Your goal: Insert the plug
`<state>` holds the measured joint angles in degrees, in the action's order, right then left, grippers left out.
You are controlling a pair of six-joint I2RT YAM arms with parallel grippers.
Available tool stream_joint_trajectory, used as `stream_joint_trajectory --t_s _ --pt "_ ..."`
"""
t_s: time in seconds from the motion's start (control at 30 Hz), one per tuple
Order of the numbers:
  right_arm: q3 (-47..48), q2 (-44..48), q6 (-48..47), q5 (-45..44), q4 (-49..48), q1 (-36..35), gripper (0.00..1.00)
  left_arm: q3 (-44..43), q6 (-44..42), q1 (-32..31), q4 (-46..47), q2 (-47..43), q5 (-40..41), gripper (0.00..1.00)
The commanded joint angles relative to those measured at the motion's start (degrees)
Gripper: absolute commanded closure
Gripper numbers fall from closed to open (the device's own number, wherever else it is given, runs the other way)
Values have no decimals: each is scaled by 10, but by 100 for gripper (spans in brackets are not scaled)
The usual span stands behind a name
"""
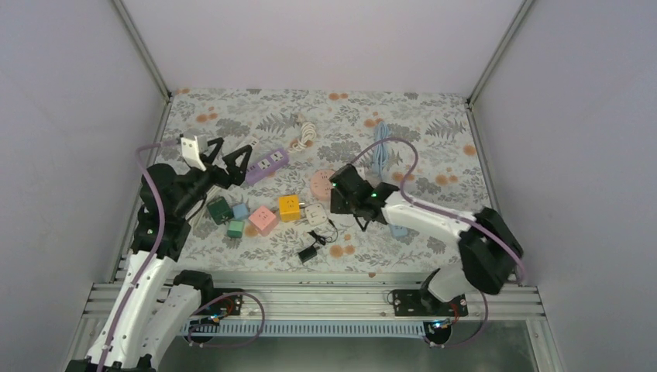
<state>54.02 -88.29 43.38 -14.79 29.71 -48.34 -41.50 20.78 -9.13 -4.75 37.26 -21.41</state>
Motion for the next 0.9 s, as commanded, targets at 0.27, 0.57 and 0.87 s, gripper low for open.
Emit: stream_joint_trajectory --t_s 0.27,0.57,0.87 --pt "-8 188 -281 123 -331 8 42 -58 82 -9 42 105 -169 0" --pt "30 199 -450 325 -357 15 44 -122 68 -26 -29 189 -301 0" --pt "65 150 -491 445 -354 35 46 -166 130 -108 -81 246 -225 3"
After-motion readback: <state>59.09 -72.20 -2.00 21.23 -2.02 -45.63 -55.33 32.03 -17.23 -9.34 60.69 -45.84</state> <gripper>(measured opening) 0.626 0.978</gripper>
